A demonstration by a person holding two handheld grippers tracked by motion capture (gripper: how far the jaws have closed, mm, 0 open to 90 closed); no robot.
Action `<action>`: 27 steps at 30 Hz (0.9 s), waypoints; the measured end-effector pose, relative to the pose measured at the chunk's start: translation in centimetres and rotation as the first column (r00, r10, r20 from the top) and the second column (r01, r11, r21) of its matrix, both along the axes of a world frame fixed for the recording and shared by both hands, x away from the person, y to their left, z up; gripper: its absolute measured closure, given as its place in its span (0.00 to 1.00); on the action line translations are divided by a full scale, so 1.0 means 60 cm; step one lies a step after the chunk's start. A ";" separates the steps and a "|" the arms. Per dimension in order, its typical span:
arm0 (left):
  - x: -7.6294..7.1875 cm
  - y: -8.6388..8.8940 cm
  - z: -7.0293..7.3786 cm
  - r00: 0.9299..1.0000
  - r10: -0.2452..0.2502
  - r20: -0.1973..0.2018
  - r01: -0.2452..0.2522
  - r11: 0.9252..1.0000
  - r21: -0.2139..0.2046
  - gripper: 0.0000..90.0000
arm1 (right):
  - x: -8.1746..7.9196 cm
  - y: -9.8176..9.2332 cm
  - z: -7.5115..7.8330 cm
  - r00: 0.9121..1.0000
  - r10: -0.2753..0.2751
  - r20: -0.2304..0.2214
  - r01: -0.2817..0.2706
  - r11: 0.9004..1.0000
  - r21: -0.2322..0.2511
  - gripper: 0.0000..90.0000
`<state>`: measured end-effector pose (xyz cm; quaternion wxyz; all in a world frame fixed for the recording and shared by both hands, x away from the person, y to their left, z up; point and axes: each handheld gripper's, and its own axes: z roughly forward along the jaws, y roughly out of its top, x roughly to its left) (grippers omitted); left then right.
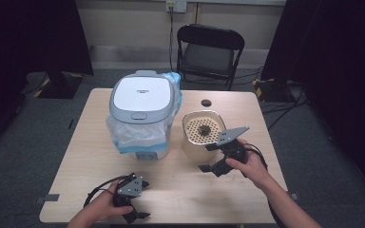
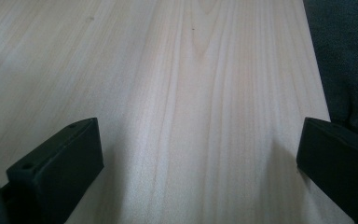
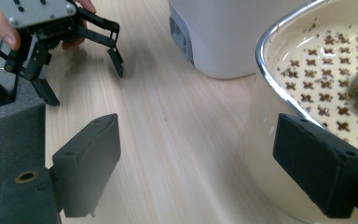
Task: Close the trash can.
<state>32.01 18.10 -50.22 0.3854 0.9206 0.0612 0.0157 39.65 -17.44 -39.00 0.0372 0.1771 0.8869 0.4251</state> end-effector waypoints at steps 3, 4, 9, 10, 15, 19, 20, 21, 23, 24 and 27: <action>0.000 0.000 0.000 1.000 0.000 0.001 0.000 1.000 0.000 0.00 | -0.002 -0.002 -0.007 1.000 -0.001 0.001 0.001 1.000 -0.011 0.16; 0.000 0.000 0.000 1.000 0.000 0.002 0.000 1.000 0.000 0.00 | -0.003 -0.003 -0.010 1.000 -0.001 -0.002 0.001 1.000 -0.014 0.16; 0.000 0.000 0.000 1.000 0.000 0.002 0.000 1.000 0.000 0.00 | -0.004 -0.008 -0.022 1.000 -0.009 0.001 0.009 1.000 -0.019 0.16; 0.000 0.000 0.000 1.000 0.000 0.001 0.000 1.000 0.000 0.00 | -0.004 -0.010 -0.025 1.000 -0.010 0.000 0.010 1.000 -0.021 0.16; 0.000 0.000 0.000 1.000 0.000 0.000 0.000 1.000 0.000 0.00 | -0.006 -0.018 -0.038 1.000 -0.016 -0.008 0.016 1.000 -0.026 0.16; 0.000 0.000 0.000 1.000 0.000 0.001 0.000 1.000 0.000 0.00 | -0.006 -0.023 -0.046 1.000 -0.021 -0.009 0.021 0.999 -0.029 0.16; 0.000 0.000 0.000 1.000 0.000 0.000 0.000 1.000 0.000 0.00 | -0.007 -0.025 -0.048 1.000 -0.023 -0.010 0.022 0.999 -0.030 0.16; 0.000 0.000 0.000 1.000 0.000 0.002 0.000 1.000 0.000 0.00 | -0.007 -0.026 -0.050 1.000 -0.023 -0.010 0.023 0.999 -0.029 0.16; 0.000 0.000 0.000 1.000 0.000 0.002 0.000 1.000 0.000 0.00 | -0.008 -0.029 -0.052 1.000 -0.025 -0.012 0.025 0.999 -0.030 0.16; 0.000 0.000 0.000 1.000 0.000 0.001 0.000 1.000 0.000 0.00 | -0.008 -0.030 -0.053 1.000 -0.026 -0.011 0.026 0.999 -0.030 0.16; 0.000 0.000 0.000 1.000 0.000 0.001 0.000 1.000 -0.001 0.00 | -0.009 -0.035 -0.057 0.999 -0.032 -0.017 0.031 0.999 -0.028 0.16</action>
